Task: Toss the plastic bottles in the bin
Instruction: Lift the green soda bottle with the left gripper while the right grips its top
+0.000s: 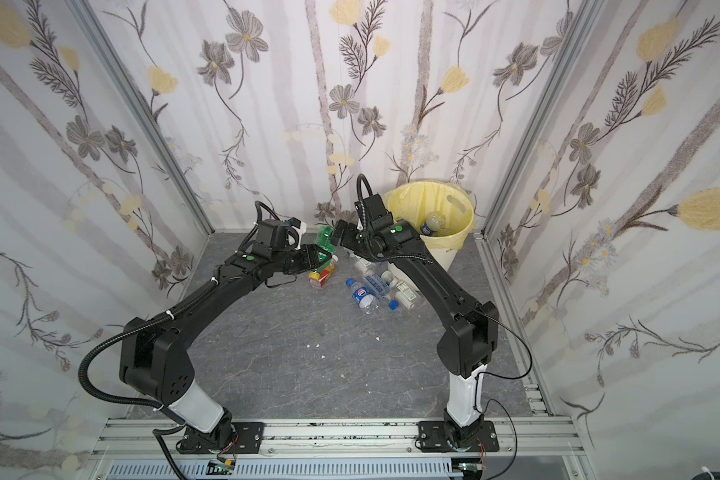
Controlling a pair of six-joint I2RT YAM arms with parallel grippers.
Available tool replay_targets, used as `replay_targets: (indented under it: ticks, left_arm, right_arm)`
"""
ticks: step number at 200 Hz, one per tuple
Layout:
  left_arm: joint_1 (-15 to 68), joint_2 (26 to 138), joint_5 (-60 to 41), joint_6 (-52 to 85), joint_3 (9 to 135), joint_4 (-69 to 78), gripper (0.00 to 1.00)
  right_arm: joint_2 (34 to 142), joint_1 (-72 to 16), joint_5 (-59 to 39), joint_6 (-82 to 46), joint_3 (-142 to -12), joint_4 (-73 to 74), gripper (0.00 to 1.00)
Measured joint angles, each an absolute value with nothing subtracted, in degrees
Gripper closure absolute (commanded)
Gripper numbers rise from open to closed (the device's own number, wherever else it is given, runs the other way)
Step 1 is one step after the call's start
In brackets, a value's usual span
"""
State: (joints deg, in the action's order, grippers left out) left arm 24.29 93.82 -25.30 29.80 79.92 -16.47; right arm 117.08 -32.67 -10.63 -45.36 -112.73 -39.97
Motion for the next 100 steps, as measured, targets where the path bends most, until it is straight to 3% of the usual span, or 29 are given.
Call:
replay_targets:
  ticks: [50, 100]
  left_arm:
    - [26.1, 93.0, -26.7, 29.8, 79.5, -16.1, 0.5]
    - [28.0, 92.3, -27.2, 29.8, 79.6, -15.9, 0.5]
  right_arm:
    - [117.4, -32.7, -13.4, -47.5, -112.7, -37.7, 0.01]
    - [117.7, -32.2, -14.7, -48.5, -112.7, -37.2, 0.14]
